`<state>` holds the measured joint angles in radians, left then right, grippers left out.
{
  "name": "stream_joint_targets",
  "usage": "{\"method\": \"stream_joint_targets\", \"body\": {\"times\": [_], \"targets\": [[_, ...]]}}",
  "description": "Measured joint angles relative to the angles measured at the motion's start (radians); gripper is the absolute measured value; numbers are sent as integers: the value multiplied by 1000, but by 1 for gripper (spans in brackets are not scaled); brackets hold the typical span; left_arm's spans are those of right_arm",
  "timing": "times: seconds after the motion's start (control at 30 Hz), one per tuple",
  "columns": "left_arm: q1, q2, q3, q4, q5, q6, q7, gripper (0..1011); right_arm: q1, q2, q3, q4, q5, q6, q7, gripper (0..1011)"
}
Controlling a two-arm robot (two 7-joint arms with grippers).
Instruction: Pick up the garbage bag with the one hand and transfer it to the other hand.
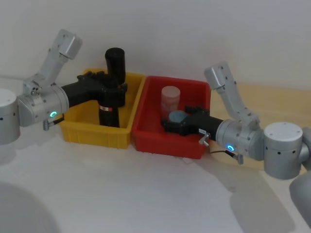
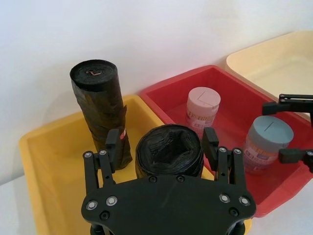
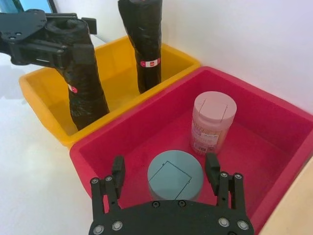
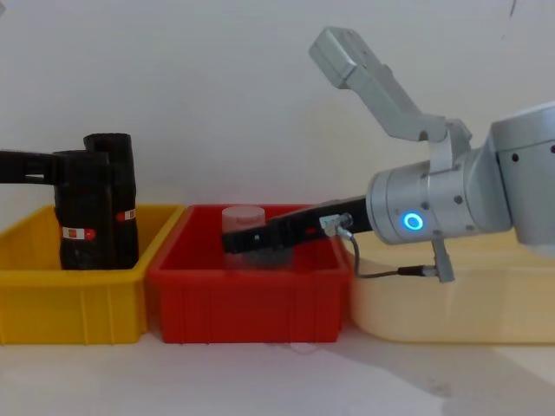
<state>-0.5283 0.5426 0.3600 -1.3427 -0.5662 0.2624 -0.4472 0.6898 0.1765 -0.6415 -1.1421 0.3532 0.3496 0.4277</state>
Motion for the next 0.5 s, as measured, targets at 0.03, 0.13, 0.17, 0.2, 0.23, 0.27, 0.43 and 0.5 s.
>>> {"method": "stream_joint_targets", "body": {"times": [0.03,0.13,0.17,0.2,0.23,0.27,0.43,0.5], "targets": [[0,0,0,0,0,0,0,1001,1,-2,0,4,-1,0,1,1000],[0,0,0,0,0,0,0,1001,6,-6,-2,17,-4,-1,6,1000],[0,0,0,0,0,0,0,1001,7,-8,-2,21,-6,-1,8,1000],[0,0,0,0,0,0,0,1000,9,-10,-3,28,-7,-1,11,1000],[0,0,0,0,0,0,0,1001,9,-10,-3,28,-7,-1,11,1000],[0,0,0,0,0,0,0,1001,10,-11,-3,32,-8,-1,13,1000],[0,0,0,0,0,0,0,1001,13,-15,-4,45,-12,-1,18,992],[0,0,0,0,0,0,0,1001,15,-17,-4,49,-13,-2,20,948]]}}
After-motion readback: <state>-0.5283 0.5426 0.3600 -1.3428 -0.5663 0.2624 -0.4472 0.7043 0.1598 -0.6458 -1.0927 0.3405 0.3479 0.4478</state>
